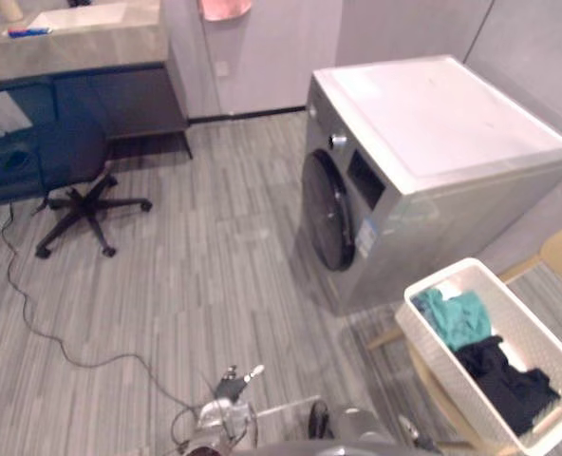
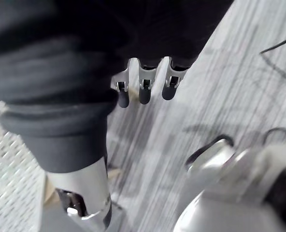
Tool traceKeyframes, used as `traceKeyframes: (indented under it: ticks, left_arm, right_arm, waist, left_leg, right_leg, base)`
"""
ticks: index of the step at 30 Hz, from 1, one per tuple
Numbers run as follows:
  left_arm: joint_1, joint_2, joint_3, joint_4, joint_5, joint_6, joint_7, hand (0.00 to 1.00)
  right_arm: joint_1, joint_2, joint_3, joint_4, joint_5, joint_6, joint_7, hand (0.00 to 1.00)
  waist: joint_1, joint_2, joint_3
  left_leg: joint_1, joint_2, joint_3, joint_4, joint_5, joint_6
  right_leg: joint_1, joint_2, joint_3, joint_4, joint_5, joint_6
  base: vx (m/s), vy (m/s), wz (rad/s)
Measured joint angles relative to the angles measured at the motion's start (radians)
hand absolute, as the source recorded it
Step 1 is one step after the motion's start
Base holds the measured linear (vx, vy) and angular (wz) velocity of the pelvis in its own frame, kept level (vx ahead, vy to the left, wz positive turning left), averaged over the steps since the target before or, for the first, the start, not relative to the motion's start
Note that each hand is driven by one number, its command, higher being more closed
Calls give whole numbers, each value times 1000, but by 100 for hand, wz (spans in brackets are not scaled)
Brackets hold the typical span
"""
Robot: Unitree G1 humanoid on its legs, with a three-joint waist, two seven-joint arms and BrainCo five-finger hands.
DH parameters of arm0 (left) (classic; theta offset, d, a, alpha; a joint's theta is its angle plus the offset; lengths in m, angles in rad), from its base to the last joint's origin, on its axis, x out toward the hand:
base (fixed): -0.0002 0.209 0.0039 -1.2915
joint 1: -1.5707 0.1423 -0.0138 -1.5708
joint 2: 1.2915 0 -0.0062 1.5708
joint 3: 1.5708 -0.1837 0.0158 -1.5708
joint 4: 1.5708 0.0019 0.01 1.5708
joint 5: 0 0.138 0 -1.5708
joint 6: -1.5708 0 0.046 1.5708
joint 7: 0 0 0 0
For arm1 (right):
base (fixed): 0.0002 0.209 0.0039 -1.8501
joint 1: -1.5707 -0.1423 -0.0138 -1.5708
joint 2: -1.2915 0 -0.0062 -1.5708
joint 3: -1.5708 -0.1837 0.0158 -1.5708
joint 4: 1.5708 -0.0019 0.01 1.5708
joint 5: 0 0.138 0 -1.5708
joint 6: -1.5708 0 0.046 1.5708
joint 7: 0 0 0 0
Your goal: Pick up the laundry basket with both hands and put the clothes into the washing machine.
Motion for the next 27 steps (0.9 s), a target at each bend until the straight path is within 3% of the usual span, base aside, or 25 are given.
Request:
traceKeyframes:
  ticks: [1,2,3,5,6,8,9,10,11,12,13,14,15,16,17,19,20,22,24,27]
  left_arm:
    - [14,0,-2,-26,0,-1,0,0]
    - [24,2,-9,-50,0,-2,0,0]
    - [33,4,-14,-64,0,-4,0,0]
    - [51,16,-33,-69,-10,-12,2,0]
    - [59,27,-31,-69,-23,-13,6,0]
    - [62,43,-31,-65,-27,-22,15,0]
    - [64,54,-30,-60,-26,-25,26,0]
    - [74,63,-25,-57,-26,-31,32,0]
    - [78,65,-19,-50,-25,-34,35,0]
    - [81,71,-20,-37,-25,-40,48,0]
    - [81,73,-21,-6,-25,-39,53,0]
    - [82,67,-26,11,-23,-39,55,0]
    - [86,65,-32,35,-22,-37,58,0]
    - [89,83,-33,36,-21,-38,65,0]
    - [85,112,-40,36,-19,-38,65,0]
    - [76,157,-70,37,-14,-38,64,0]
    - [78,159,-82,36,-14,-38,64,0]
    - [78,160,-113,35,-12,-38,63,0]
    - [77,155,-148,37,6,-38,64,0]
    - [52,152,-180,33,19,-40,63,0]
  right_arm:
    - [-13,-2,32,-12,1,-4,0,0]
    - [-34,-3,49,-18,1,-5,0,0]
    - [-48,-3,66,-18,3,-5,-2,0]
    - [-92,-3,104,-20,9,-9,-13,0]
    - [-125,1,105,-19,10,-9,-22,0]
    - [-147,6,106,-19,12,-10,-25,0]
    - [-154,11,119,-20,7,-12,-27,0]
    - [-155,7,151,-24,3,-17,-28,0]
    - [-154,3,163,-30,-3,-19,-29,0]
    - [-156,-12,199,-34,-11,-25,-33,0]
    - [-157,-39,241,-33,-30,-29,-43,0]
    - [-154,-58,257,-33,-38,-30,-46,0]
    - [-150,-78,264,-32,-43,-29,-49,0]
    - [-147,-73,280,-36,-47,-29,-49,0]
    - [-134,-57,301,-60,-52,-28,-49,0]
    - [-111,-21,311,-129,-53,-30,-47,0]
    - [-101,-20,319,-176,-53,-34,-45,0]
    - [-92,-27,348,-232,-68,-46,-40,0]
    - [-93,-51,390,-288,-95,-50,-38,0]
    - [-74,-60,435,-317,-142,-45,-22,0]
  waist:
    - [6,2,0]
    - [17,2,1]
    - [23,2,2]
    - [45,4,7]
    - [51,3,10]
    - [56,-6,19]
    - [68,-9,19]
    - [70,-11,18]
    - [70,-11,17]
    - [77,-9,15]
    - [80,10,5]
    - [77,34,-2]
    - [74,51,-6]
    - [68,21,-18]
    - [60,-16,-29]
    - [58,-47,-42]
    - [57,-50,-46]
    - [57,-49,-47]
    - [57,-31,-71]
    - [51,-1,-72]
  left_leg:
    - [-75,6,16,213,49,-61]
    - [-124,19,69,356,62,-53]
    - [-141,30,105,394,59,-47]
    - [-205,67,219,403,7,46]
    - [-232,81,282,311,-22,96]
    - [-236,84,327,119,-37,122]
    - [-230,86,319,-77,-33,126]
    - [-225,84,261,-257,-12,144]
    - [-225,78,212,-334,8,147]
    - [-221,75,113,-445,40,136]
    - [-227,83,53,-482,53,118]
    - [-231,91,52,-478,55,119]
    - [-232,90,43,-453,165,73]
    - [-222,62,82,-419,166,32]
    - [-203,37,102,-447,168,40]
    - [-154,9,143,-541,204,69]
    - [-116,1,167,-596,218,86]
    - [-77,-13,204,-653,231,100]
    - [-70,-43,233,-705,251,111]
    - [-70,-42,231,-774,294,110]
  right_leg:
    - [77,14,13,-49,0,-1]
    - [146,22,51,-93,0,-1]
    - [175,23,75,-112,0,-1]
    - [254,14,159,-166,0,-1]
    - [286,-6,200,-180,0,-1]
    - [311,-43,253,-171,0,0]
    - [316,-68,296,-150,-5,14]
    - [311,-93,332,-133,-25,51]
    - [312,-105,353,-130,-42,75]
    - [304,-122,399,-126,-88,112]
    - [298,-127,448,-122,-141,154]
    - [298,-122,467,-120,-157,172]
    - [300,-125,505,-109,-169,191]
    - [302,-164,539,-83,-165,191]
    - [268,-187,552,-46,-139,191]
    - [209,-201,595,4,-40,202]
    - [194,-202,625,17,-5,216]
    - [176,-193,642,-22,-8,221]
    - [147,-206,631,-53,24,237]
    - [130,-204,622,-74,37,243]
  base:
    - [608,-148,-34]
    - [488,-111,-44]
    - [377,-44,-77]
    - [342,21,-94]
    - [321,114,-92]
    - [319,165,-94]
    - [312,233,-122]
    - [295,262,-128]
    - [298,339,-138]
    - [390,546,-147]
    - [415,602,-142]
    - [361,570,-117]
    - [294,511,-93]
    - [279,493,-82]
    - [326,544,-54]
    - [311,446,-33]
    - [244,310,-33]
    - [152,143,-40]
    - [84,95,-37]
    - [43,-63,-1]
